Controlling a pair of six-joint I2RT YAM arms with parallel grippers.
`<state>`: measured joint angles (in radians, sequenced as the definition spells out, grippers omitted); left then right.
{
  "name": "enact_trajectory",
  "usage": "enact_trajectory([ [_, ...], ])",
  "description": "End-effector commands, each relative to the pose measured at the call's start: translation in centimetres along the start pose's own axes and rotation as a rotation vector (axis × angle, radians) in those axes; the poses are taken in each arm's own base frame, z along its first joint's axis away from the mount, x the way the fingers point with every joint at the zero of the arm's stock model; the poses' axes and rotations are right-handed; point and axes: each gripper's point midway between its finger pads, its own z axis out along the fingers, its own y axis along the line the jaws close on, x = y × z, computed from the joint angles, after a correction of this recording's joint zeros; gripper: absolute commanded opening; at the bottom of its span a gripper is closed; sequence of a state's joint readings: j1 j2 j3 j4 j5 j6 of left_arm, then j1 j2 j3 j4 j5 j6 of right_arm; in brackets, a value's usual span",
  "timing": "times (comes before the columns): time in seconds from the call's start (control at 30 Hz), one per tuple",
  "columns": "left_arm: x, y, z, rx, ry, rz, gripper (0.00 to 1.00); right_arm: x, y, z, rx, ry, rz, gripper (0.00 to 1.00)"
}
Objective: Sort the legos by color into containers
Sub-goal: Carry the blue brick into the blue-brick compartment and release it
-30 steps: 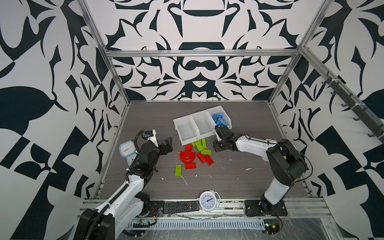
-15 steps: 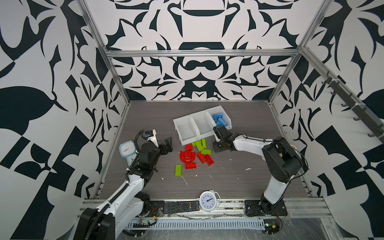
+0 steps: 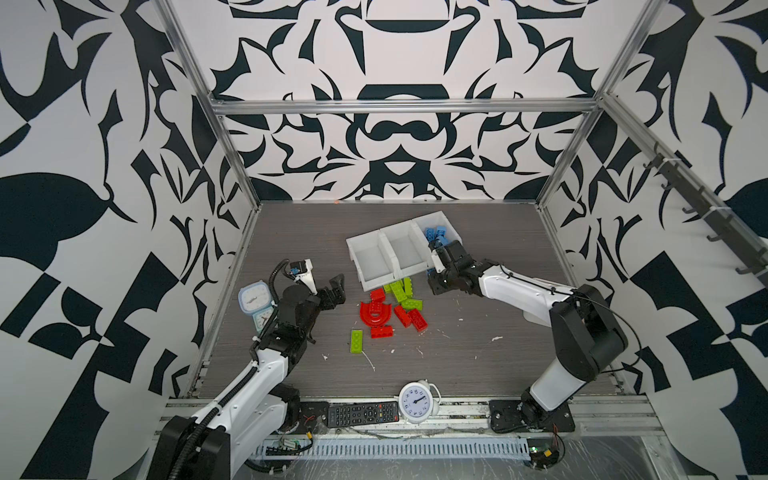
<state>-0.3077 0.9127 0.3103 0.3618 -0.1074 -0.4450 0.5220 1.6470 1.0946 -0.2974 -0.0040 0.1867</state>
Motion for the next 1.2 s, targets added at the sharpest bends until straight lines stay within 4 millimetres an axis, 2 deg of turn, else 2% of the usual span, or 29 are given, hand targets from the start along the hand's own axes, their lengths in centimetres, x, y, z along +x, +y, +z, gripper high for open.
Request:
enact_trajectory([
  [0.0, -1.5, -0.8, 0.0, 0.024, -0.033, -0.003, 1.00, -5.2, -0.3, -3.8, -0.057, -0.120, -0.020, 0.24],
  [0.13, -1.5, -0.7, -0.1, 0.019, -0.036, 0.000, 1.00, -10.0, -2.0, -5.8, -0.045, -0.238, -0.057, 0.22],
  [0.2, -1.6, -0.7, -0.2, 0.018, -0.036, 0.000, 1.00, -12.1, -3.0, -6.2, -0.041, -0.275, -0.067, 0.22],
  [0.33, -1.5, -0.8, -0.1, 0.020, -0.033, 0.000, 1.00, -15.4, -4.9, -5.7, 0.008, -0.301, -0.104, 0.22],
  [0.43, -1.6, -0.8, -0.1, 0.021, -0.034, 0.001, 1.00, -17.0, -5.9, -4.6, 0.014, -0.313, -0.100, 0.22],
  [0.67, -1.7, -0.8, -0.3, 0.021, -0.039, 0.001, 1.00, -18.3, -6.1, -2.4, 0.000, -0.309, -0.104, 0.23],
  [0.93, -1.6, -1.2, -0.3, 0.044, -0.031, 0.003, 1.00, -17.5, -6.4, 1.4, -0.019, -0.267, -0.103, 0.24],
  [1.17, -1.7, -1.2, -0.3, 0.042, -0.035, 0.003, 1.00, -17.2, -6.7, 3.2, -0.015, -0.249, -0.088, 0.26],
])
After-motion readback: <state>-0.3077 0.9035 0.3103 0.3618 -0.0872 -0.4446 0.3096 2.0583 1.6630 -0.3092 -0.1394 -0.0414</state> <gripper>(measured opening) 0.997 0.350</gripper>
